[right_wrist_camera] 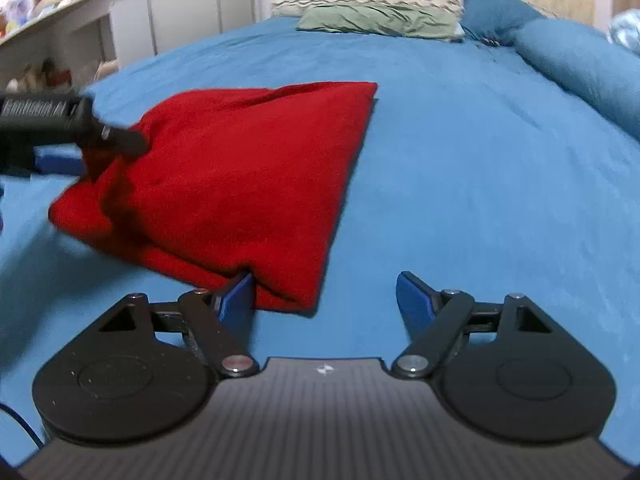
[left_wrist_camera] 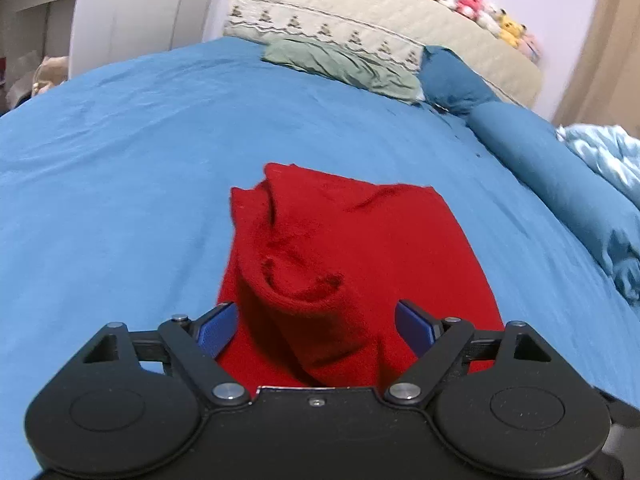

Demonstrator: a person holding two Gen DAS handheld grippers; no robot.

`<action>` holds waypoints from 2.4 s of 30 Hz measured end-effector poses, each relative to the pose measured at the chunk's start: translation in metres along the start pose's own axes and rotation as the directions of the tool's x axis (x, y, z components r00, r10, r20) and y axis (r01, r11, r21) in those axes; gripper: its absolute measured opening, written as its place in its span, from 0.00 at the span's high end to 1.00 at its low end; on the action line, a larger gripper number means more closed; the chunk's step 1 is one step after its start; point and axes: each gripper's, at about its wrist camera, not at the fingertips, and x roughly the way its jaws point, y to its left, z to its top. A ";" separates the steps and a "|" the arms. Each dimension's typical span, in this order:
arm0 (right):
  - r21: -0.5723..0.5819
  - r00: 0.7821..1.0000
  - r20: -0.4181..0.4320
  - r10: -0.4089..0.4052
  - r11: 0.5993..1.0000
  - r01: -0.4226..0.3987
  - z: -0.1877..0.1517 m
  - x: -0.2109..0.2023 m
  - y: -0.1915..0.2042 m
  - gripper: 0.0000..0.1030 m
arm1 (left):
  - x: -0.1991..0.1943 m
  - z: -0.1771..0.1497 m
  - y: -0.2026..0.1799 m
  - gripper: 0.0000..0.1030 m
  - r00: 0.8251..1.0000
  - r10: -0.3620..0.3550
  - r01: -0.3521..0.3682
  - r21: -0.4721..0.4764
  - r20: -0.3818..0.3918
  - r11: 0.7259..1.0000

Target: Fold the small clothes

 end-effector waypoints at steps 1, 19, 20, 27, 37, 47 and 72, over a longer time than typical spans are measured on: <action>-0.018 1.000 0.004 -0.001 1.000 0.001 -0.003 -0.002 0.000 0.09 | 0.000 0.001 0.002 0.15 1.000 -0.002 0.002 -0.010 0.000 1.000; 0.074 0.995 0.013 -0.098 0.992 0.097 -0.011 -0.005 -0.027 0.12 | -0.008 -0.019 0.037 0.20 0.969 0.221 -0.210 0.099 -0.111 0.973; 0.073 0.995 0.011 -0.096 0.993 0.095 -0.011 -0.006 -0.028 0.12 | -0.010 -0.020 0.038 0.20 0.967 0.226 -0.217 0.087 -0.115 0.972; 0.075 0.998 -0.022 0.057 0.996 -0.055 0.003 -0.021 -0.049 0.08 | -0.040 -0.003 0.019 0.12 0.979 0.183 -0.172 0.123 -0.088 0.977; 0.328 0.941 -0.130 0.312 0.909 -0.256 0.092 0.007 -0.092 0.00 | 0.024 0.073 0.025 0.02 0.986 0.011 -0.004 0.045 -0.165 0.999; 0.485 0.924 -0.141 0.357 0.838 -0.249 0.097 0.088 -0.092 0.00 | 0.074 0.062 0.044 0.18 0.966 -0.047 0.054 0.021 -0.253 0.998; 0.206 0.958 -0.050 0.284 0.941 -0.268 0.075 -0.115 -0.096 0.64 | -0.087 -0.010 -0.107 0.80 0.978 -0.103 0.138 0.195 -0.182 0.971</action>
